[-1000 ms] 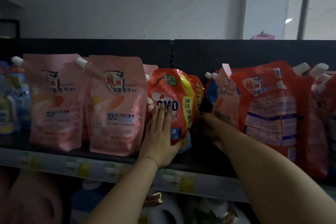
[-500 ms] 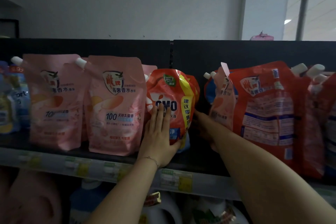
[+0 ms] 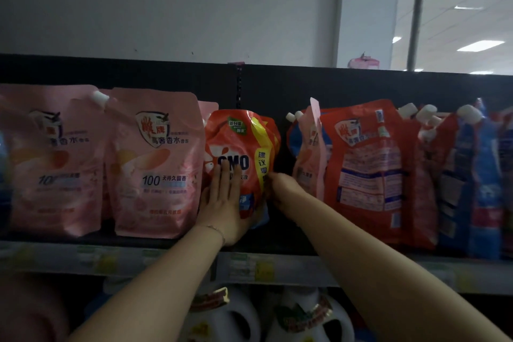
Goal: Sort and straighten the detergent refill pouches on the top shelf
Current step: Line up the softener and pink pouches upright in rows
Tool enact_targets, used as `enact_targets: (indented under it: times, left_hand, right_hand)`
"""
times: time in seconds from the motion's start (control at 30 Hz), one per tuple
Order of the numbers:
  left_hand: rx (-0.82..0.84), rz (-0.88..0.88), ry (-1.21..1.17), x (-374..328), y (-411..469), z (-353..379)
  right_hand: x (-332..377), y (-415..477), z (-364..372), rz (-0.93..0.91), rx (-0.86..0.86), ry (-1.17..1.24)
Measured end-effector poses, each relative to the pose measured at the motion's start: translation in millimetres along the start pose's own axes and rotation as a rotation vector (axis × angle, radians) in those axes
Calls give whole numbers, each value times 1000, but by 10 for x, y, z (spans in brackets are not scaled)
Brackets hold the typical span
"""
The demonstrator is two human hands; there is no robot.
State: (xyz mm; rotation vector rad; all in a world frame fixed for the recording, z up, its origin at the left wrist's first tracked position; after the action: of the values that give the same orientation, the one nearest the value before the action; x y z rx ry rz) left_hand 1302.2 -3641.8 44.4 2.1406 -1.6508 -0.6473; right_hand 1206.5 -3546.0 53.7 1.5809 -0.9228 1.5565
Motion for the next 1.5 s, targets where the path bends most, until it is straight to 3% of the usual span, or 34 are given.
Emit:
enact_targets:
  times: [0.1, 0.23, 0.4, 0.57, 0.7, 0.83, 0.97, 1.1, 1.2, 1.3, 1.5]
  left_hand:
    - [-40, 78, -9, -44, -90, -159]
    - [-248, 122, -91, -97, -220, -474]
    - [-297, 261, -62, -318, -316, -501]
    - [-252, 378, -63, -494, -403, -392]
    - [-191, 364, -103, -502, -463, -304]
    - [-145, 297, -157, -458, -468, -261]
    - [-72, 229, -226, -456, -405, -258]
    - [-31, 181, -359, -517, -380, -288]
    - [19, 154, -405, -565, -381, -229]
    - [135, 62, -640, -583, -389, -67]
    - [172, -14, -1190, -677, -419, -167]
  right_hand:
    - [-5, -163, -139, -80, -62, -256]
    - [39, -429, -324, -144, -152, -520]
    - [194, -711, -725, -212, -471, -909]
    - [37, -743, -1010, -111, -568, -888]
    - [112, -752, -886, -109, -592, -994]
    - [210, -889, -649, -275, -574, -1169]
    - [262, -1071, -507, -462, -530, -1156]
    - [341, -1128, -630, -381, -629, -1086]
    - [311, -1078, -544, -357, -564, -1089]
    - [338, -1126, -398, -425, -575, -1043]
    - [646, -1379, -111, -677, -633, -978]
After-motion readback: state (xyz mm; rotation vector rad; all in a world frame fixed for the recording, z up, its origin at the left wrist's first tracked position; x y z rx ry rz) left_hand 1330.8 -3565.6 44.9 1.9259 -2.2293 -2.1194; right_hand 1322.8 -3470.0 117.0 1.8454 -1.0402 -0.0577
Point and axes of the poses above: each hand's wrist, its own y-axis towards the middle knuckle, its own z-axis out of the palm, x = y × z, the point moved 9 cm from there along y, towards the middle knuckle, and after that the axes turned 2 degrees about z, right-handed, at the moved point
